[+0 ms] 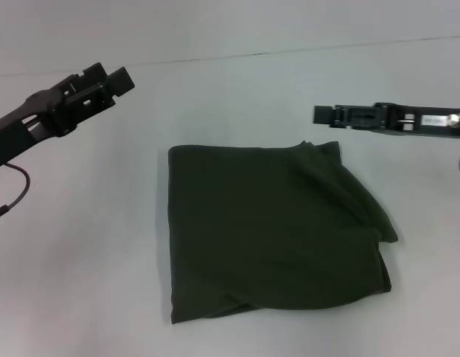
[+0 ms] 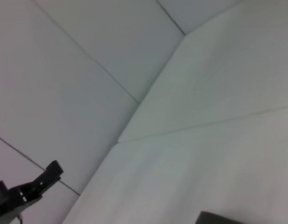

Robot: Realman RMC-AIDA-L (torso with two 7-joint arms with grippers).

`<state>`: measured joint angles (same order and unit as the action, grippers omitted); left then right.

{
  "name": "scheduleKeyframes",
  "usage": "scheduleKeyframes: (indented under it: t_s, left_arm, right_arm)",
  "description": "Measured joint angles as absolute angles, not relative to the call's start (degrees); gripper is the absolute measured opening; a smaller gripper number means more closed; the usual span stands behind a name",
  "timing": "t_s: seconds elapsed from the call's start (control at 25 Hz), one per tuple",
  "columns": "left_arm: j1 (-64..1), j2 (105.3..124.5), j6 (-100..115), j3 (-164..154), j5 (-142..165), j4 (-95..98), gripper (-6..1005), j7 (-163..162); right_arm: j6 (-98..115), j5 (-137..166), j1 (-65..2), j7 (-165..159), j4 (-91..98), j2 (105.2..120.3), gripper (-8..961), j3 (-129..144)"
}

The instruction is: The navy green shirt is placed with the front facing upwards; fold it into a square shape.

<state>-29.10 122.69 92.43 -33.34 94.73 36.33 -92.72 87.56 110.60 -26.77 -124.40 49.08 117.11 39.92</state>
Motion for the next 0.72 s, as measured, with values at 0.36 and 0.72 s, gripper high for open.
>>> scheduleKeyframes:
  t_s: [0.36,0.72]
  left_arm:
    - [-29.16,122.96,92.53,-34.07,94.75,36.24,969,-92.59]
    - [-29.88,123.15,92.73,-35.45,94.52,36.21,969,-92.32]
  right_arm:
    - [89.72,109.53,-25.52,-125.41,51.6,118.93,774,38.51]
    - [88.08,109.38,-31.21,-118.04,44.5,119.84,775,39.32]
